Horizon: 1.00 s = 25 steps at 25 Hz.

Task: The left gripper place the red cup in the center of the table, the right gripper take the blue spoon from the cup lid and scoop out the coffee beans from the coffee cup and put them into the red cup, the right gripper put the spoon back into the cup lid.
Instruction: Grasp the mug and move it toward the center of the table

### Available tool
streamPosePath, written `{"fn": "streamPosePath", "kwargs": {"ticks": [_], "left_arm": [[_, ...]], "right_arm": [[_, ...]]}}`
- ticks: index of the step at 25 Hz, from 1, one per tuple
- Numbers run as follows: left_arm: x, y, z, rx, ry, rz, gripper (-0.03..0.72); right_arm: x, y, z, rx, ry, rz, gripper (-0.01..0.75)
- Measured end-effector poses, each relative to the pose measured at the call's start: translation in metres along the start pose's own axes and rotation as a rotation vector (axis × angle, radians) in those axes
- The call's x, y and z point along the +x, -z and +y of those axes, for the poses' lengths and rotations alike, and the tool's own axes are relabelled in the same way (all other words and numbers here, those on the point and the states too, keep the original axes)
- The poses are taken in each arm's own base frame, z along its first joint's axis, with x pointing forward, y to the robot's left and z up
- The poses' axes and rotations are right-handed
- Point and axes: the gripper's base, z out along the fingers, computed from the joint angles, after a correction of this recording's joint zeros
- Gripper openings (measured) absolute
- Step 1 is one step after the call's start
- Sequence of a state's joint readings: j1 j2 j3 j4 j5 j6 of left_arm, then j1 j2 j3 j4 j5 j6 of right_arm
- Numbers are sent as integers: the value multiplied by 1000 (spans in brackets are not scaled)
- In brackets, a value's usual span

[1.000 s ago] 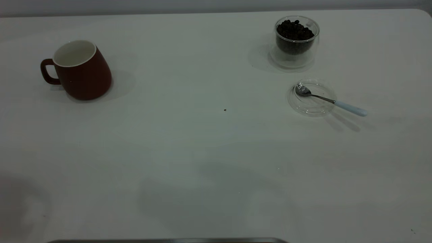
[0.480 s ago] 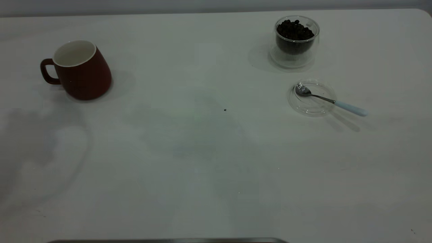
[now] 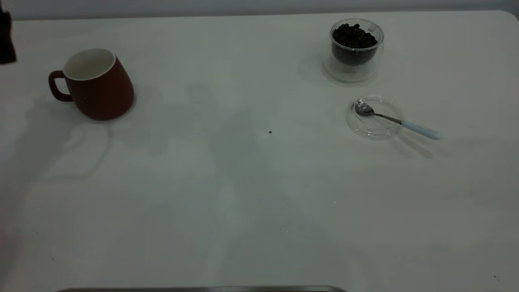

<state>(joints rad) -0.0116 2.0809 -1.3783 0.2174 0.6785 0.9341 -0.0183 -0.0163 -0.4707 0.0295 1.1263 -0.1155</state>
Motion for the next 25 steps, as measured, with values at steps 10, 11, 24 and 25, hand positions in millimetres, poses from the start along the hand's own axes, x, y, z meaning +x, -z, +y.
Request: {"fn": "streamPosePath", "kwargs": {"ticks": [10,11,24,25], "left_arm": [[-24,-47,-1,-36,-164,-11,587],[-25,-50,-1,-40,-175,-7,587],[-55,-76,3,-71,-260,-17,587],[-61,-75,0,-77,-276,-24,587]], "right_arm": [[0,0,0,1,0,0,438],[0,0,0,1,0,0,438],[0,0,0,1,0,0,438],[0,0,0,1,0,0,438]]}}
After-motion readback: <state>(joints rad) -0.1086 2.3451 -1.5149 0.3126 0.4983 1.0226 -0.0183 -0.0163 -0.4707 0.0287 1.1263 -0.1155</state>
